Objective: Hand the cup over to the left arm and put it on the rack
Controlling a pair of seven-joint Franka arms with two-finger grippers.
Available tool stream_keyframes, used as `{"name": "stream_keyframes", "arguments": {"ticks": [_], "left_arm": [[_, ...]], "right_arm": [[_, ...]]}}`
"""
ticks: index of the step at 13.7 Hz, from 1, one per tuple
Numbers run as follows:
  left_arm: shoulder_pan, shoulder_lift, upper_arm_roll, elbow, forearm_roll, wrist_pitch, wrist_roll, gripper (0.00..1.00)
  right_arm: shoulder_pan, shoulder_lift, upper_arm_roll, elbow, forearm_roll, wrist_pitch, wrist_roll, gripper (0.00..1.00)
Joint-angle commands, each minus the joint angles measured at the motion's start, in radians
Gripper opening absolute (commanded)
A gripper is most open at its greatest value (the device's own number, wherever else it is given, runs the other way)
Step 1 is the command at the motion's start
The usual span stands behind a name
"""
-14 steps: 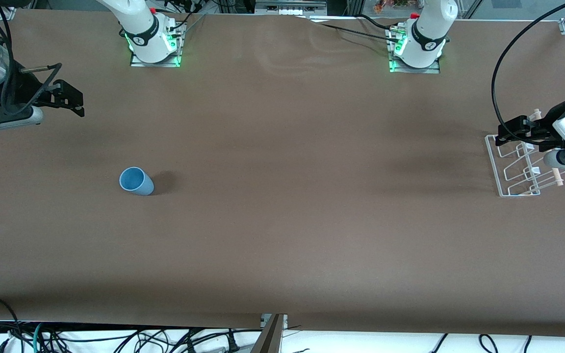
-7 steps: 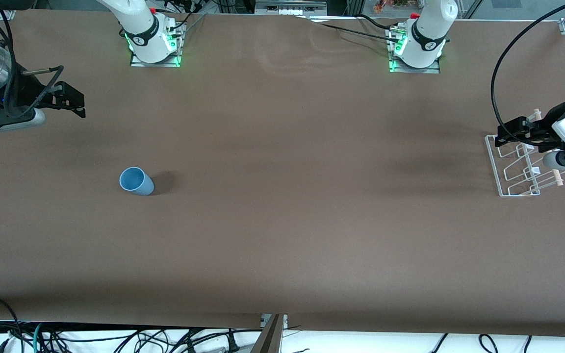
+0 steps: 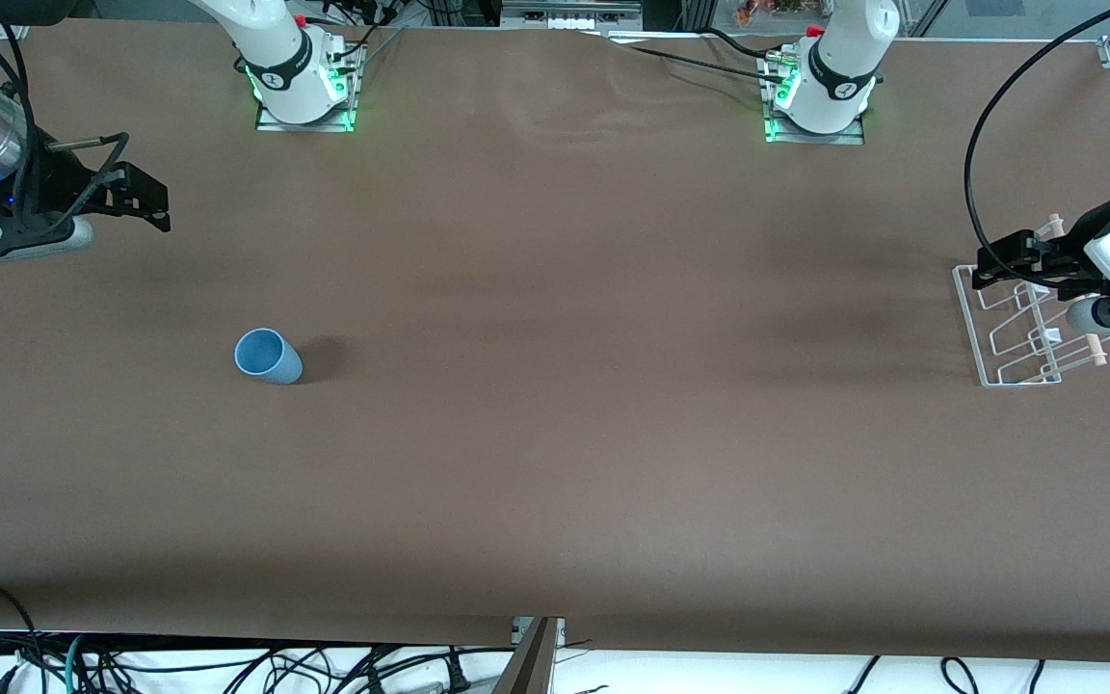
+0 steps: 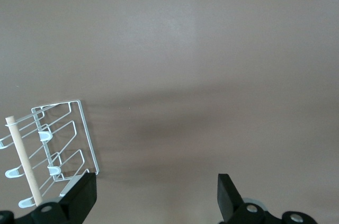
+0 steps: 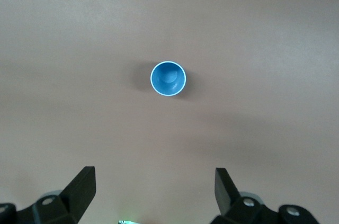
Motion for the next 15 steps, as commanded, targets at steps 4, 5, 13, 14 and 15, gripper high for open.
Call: {"name": "stream_keyframes", "arguments": {"ticks": [4, 5, 13, 14, 15], "left_arm": [[-0.001, 0.020, 0.003, 0.034, -0.019, -0.011, -0.007, 1.00], [-0.001, 0.020, 0.002, 0.034, -0.019, -0.009, -0.008, 1.00], [-0.001, 0.022, 0.005, 0.034, -0.017, -0.009, -0.008, 1.00], [0.002, 0.024, 0.006, 0.034, -0.019, -0.009, -0.007, 1.00], [0.002, 0.025, 0.006, 0.034, -0.019, -0.009, -0.007, 1.00]], "right_arm": [[-0.011, 0.068, -0.004, -0.015, -0.018, 0.019, -0.001, 0.99], [-0.017, 0.085, -0.010, -0.047, -0.018, 0.064, -0.001, 0.99], [-0.041, 0.235, -0.044, -0.354, -0.017, 0.588, -0.006, 0.99], [-0.047, 0.257, -0.044, -0.359, -0.017, 0.614, -0.010, 0.99], [-0.048, 0.275, -0.044, -0.356, -0.015, 0.621, -0.010, 0.99]]}}
